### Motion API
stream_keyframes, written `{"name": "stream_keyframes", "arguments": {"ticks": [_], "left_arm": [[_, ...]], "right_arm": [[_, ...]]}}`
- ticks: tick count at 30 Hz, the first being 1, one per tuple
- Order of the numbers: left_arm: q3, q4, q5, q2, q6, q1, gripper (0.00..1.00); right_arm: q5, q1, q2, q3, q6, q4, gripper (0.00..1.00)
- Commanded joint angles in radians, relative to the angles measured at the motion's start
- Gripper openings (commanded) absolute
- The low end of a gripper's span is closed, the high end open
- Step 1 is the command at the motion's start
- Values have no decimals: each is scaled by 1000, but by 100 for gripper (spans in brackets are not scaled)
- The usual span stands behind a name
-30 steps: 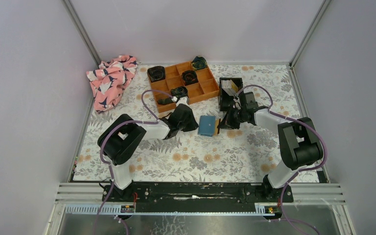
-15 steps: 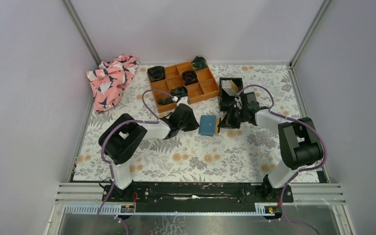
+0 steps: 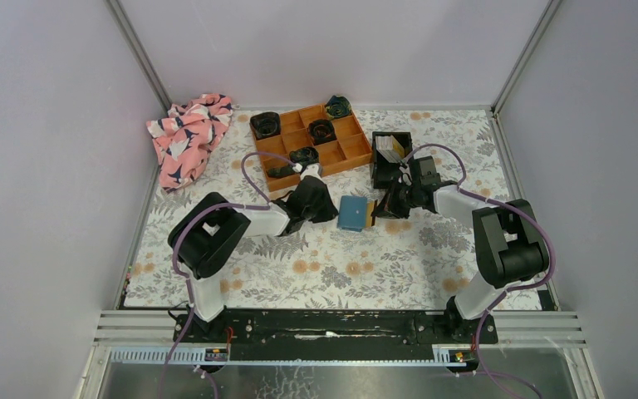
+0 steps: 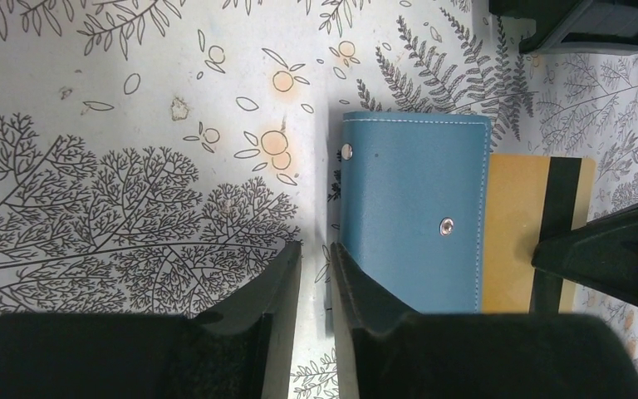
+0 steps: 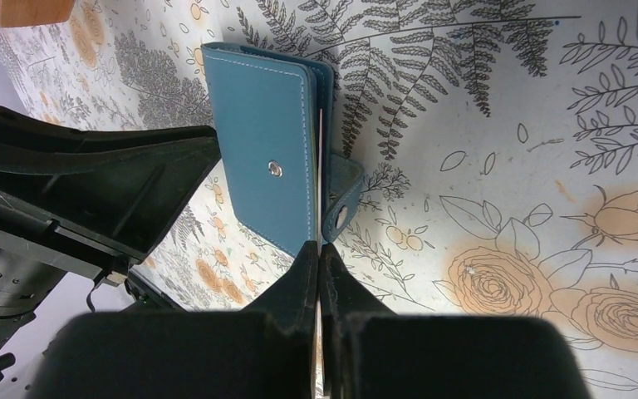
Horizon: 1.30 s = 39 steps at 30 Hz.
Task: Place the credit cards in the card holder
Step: Open the card holder at the center of the board.
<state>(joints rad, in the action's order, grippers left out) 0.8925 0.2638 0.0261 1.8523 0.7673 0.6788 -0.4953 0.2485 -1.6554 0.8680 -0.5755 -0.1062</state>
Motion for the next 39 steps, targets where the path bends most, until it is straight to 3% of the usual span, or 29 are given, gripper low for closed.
{"name": "stream_keyframes", "arguments": {"ticks": [1,12,22,39], "left_arm": [[14,3,-1,36,-22,1,27],[8,8,-6,45,-16,1,26],[8,5,-2,48,-19,1,26],[8,11,-7,70,-19,1,26]], "right_arm": [[-22,-6,22,-4,13,21,0],[-50,-5,-2,-19,1,66,0],[36,-5,13,-16,41,17,0],[-44,-6,-1,-34,2,100,0]]}}
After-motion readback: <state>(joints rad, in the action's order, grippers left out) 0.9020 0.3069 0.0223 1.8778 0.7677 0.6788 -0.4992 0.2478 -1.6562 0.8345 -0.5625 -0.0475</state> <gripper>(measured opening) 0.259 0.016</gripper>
